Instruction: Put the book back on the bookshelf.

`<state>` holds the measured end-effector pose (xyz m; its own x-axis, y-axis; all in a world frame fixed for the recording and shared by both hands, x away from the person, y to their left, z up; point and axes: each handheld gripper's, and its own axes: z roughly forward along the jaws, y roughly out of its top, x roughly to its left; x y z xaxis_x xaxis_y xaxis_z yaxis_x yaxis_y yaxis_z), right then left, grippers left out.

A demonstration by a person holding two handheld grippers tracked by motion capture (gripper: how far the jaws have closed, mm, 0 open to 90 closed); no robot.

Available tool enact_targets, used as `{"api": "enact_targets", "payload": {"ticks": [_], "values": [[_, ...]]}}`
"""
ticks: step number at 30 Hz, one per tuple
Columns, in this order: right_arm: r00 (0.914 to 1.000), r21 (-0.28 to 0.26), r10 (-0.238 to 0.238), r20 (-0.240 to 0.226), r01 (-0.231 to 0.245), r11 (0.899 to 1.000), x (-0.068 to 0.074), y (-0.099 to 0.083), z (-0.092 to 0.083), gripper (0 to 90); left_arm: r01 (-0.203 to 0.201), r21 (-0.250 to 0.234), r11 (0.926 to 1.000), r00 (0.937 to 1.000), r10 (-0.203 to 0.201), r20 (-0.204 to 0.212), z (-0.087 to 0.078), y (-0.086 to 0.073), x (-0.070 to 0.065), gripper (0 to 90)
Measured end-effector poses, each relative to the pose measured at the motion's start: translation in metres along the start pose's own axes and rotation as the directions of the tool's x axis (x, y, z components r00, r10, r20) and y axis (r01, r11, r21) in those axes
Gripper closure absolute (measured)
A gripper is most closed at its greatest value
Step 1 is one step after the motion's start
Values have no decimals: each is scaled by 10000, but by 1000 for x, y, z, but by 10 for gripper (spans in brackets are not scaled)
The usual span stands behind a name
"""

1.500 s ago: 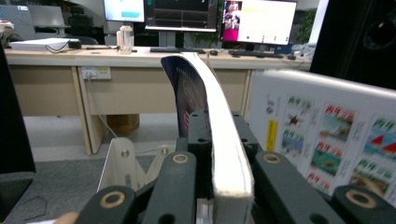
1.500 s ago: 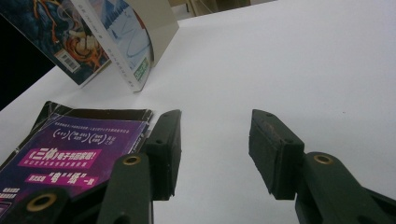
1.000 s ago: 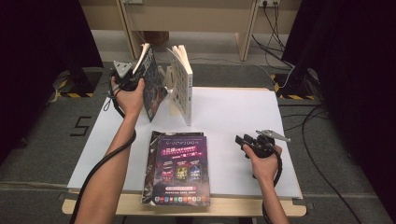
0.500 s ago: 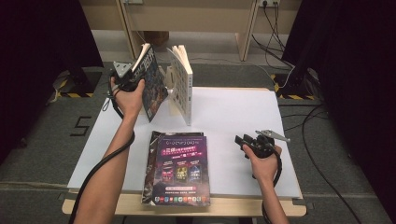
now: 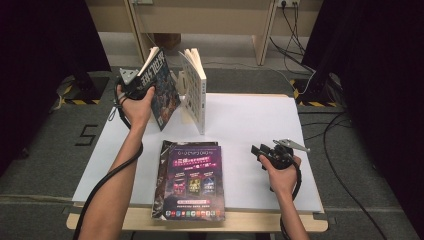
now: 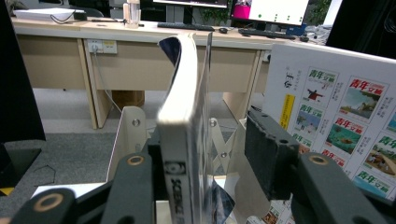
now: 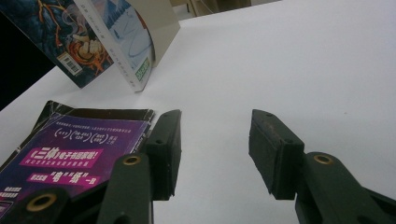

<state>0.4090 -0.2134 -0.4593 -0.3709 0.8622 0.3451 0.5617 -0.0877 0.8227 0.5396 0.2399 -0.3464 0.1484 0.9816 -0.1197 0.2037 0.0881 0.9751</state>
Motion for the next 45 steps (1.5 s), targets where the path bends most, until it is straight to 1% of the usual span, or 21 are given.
{"api": "enact_targets", "payload": {"ticks": [5, 7, 19, 24, 27, 28, 32, 35, 36, 38, 40, 41, 45], "values": [[10000, 30, 57, 0, -57, 10000, 1, 0, 0, 546, 130, 93, 9999, 9999, -130, 6, -1, -5, 3, 541], [10000, 32, -5, 3, 5, 10000, 1, 0, 0, 546, 167, 117, 9998, 9999, -167, -4, -1, -6, 4, 536], [10000, 14, -9, 2, 9, 10000, 1, 0, 1, 546, 239, 266, 9994, 9997, -240, 23, -2, -11, 8, 519], [10000, 10, 3, -4, -3, 10000, 1, 0, 1, 545, 329, 331, 9989, 9995, -330, 20, -2, -13, 11, 514], [9999, 3, -110, 24, 110, 9999, 1, 0, 1, 546, 340, 351, 9988, 9994, -341, 28, -3, -14, 12, 507], [10000, 19, -15, -3, 15, 10000, 2, -1, 1, 546, 348, 350, 9988, 9994, -350, 44, -3, -15, 12, 505], [10000, 25, -85, -4, 85, 10000, 2, -1, 2, 545, 452, 388, 9982, 9990, -454, 58, -5, -16, 13, 494], [9999, 16, -136, 27, 136, 9999, 2, -1, 2, 546, 411, 465, 9981, 9991, -416, 90, -8, -18, 14, 492], [10000, 35, -46, -5, 46, 10000, 2, -1, 2, 545, 418, 493, 9979, 9991, -423, 97, -9, -18, 14, 488], [9999, 22, -134, 21, 133, 9999, 2, -1, 2, 546, 524, 517, 9973, 9986, -529, 83, -11, -19, 14, 480], [9999, 38, -124, 9, 124, 9999, 2, -1, 2, 545, 496, 531, 9974, 9987, -501, 64, -12, -19, 15, 470], [10000, 71, -44, -13, 44, 10000, 3, -1, 2, 546, 485, 552, 9973, 9988, -490, 73, -13, -19, 14, 468], [10000, 71, -96, -15, 96, 9999, 4, -1, 2, 545, 483, 675, 9966, 9987, -494, 146, -16, -21, 14, 458]]}}
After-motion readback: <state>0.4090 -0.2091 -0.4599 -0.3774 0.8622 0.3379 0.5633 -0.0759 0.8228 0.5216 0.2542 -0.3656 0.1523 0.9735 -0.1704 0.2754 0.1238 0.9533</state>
